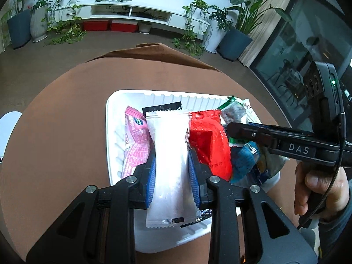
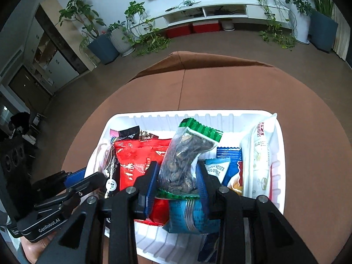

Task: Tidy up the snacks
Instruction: 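Open both grippers to drop the white packet and nut bag into the tray, then grasp the orange snack bar with the left gripper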

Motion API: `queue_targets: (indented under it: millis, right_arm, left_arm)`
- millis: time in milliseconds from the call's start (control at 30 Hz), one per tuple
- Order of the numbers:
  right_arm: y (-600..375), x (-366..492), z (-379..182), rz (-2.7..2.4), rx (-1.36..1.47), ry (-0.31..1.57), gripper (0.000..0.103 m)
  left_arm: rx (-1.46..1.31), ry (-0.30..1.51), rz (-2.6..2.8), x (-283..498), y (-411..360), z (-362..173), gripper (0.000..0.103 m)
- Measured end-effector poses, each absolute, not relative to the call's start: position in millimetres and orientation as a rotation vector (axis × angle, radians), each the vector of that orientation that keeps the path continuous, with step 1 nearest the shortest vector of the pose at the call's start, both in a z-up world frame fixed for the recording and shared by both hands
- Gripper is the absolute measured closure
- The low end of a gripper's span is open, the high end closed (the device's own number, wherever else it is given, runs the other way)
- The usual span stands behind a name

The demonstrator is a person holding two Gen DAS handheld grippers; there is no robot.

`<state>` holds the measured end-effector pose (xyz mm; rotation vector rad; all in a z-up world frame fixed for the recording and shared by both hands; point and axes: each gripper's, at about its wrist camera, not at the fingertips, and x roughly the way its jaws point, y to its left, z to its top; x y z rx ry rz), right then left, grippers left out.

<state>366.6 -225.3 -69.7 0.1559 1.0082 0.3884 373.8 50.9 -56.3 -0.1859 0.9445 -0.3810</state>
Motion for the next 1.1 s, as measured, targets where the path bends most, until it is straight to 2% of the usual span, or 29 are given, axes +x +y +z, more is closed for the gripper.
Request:
queue_targets:
  millis: [67, 133, 167, 200, 533, 600, 633, 667, 700, 767, 933, 1100]
  right_arm:
    - [-223.9, 368.0, -70.3, 0.384, 0.147, 1.009, 0.063]
    - [-222.1, 368.3, -70.1, 0.381, 0.138, 1.006, 0.062]
    - [-221.2, 367.7, -70.3, 0.384, 0.135, 1.008, 0.059]
    - [-220.4, 367.0, -69.4, 0.384, 0.134, 1.007, 0.058]
    - [-226.0, 349.7, -56.6, 0.370, 0.123, 0.968, 0.048]
    - [-229.9, 342.0, -50.1, 0.374, 0.132, 0.947, 0.046]
    - [-233.1, 335.9, -45.4, 0.375, 0.140, 0.929, 0.039]
    - [-237.9, 328.0, -39.9, 0.375, 0.154, 0.906, 0.031]
    - [-244.2, 319.1, -34.7, 0.375, 0.176, 0.880, 0.028]
    - [-257.6, 300.2, -27.2, 0.371, 0.225, 0.834, 0.018]
    - [-297.3, 240.1, -24.8, 0.318, 0.347, 0.733, 0.006]
    - [-329.8, 181.9, -46.6, 0.249, 0.424, 0.725, 0.006]
  left_arm:
    - [-0.173, 0.943, -0.377, 373.7, 46.8, -56.0, 0.073]
    - [-0.165, 0.946, -0.374, 373.9, 43.6, -57.6, 0.061]
    - [-0.163, 0.946, -0.372, 373.6, 43.3, -58.4, 0.052]
    - [-0.163, 0.945, -0.372, 373.3, 43.3, -59.0, 0.050]
    - [-0.169, 0.899, -0.379, 359.4, 45.0, -46.4, 0.048]
    - [-0.169, 0.875, -0.381, 351.2, 44.7, -40.0, 0.037]
    - [-0.169, 0.866, -0.383, 346.7, 45.7, -36.2, 0.033]
    - [-0.164, 0.858, -0.386, 341.3, 44.6, -33.7, 0.022]
    - [-0.149, 0.848, -0.395, 334.0, 41.9, -31.8, 0.010]
    - [-0.120, 0.830, -0.409, 318.4, 36.0, -29.4, 0.000]
    - [-0.096, 0.856, -0.415, 284.8, 21.0, -34.2, 0.000]
    - [-0.052, 0.858, -0.469, 247.3, -1.8, -39.4, 0.000]
